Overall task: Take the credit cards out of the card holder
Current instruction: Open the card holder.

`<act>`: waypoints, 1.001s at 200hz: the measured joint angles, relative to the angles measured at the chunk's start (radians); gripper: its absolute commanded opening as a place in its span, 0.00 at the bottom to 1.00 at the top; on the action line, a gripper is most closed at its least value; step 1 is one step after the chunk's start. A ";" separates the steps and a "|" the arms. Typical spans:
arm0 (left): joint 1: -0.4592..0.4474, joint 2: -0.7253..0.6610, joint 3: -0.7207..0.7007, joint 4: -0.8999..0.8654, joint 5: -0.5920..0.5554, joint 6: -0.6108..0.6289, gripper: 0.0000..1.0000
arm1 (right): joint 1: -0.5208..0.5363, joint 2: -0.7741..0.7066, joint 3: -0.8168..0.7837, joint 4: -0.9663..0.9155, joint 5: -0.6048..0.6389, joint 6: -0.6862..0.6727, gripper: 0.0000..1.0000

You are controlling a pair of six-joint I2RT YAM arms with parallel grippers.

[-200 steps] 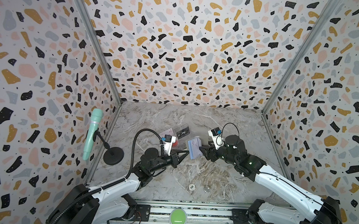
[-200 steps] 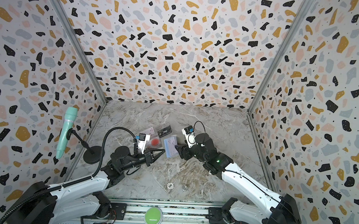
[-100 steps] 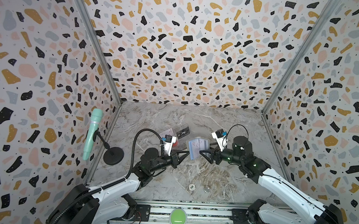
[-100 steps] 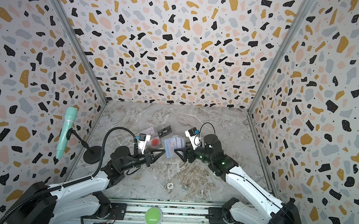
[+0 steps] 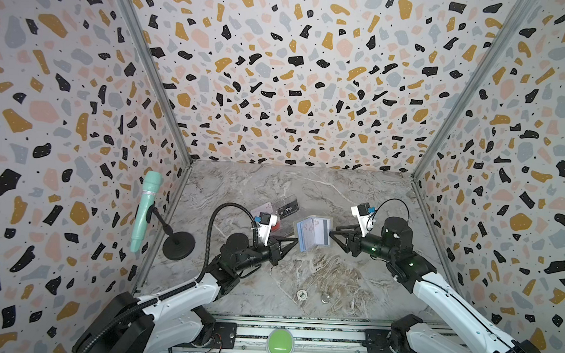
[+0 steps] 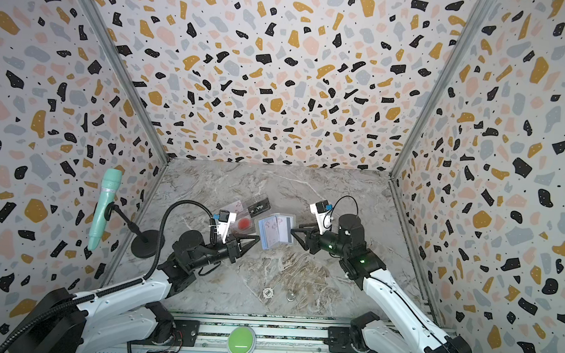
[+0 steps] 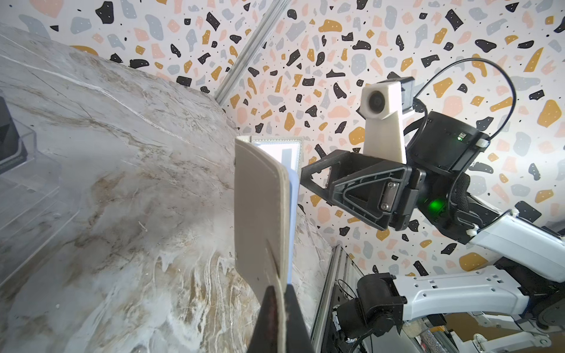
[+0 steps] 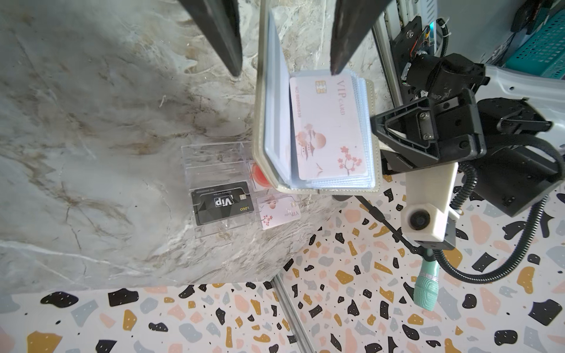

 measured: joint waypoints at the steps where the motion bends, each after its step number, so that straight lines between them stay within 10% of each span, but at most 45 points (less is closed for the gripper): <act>1: 0.000 0.000 0.000 0.000 0.000 0.000 0.00 | 0.000 0.000 -0.001 0.001 -0.002 0.000 0.37; 200: 0.000 -0.023 0.000 0.023 0.037 -0.003 0.00 | -0.071 0.052 -0.069 0.105 -0.045 0.042 0.26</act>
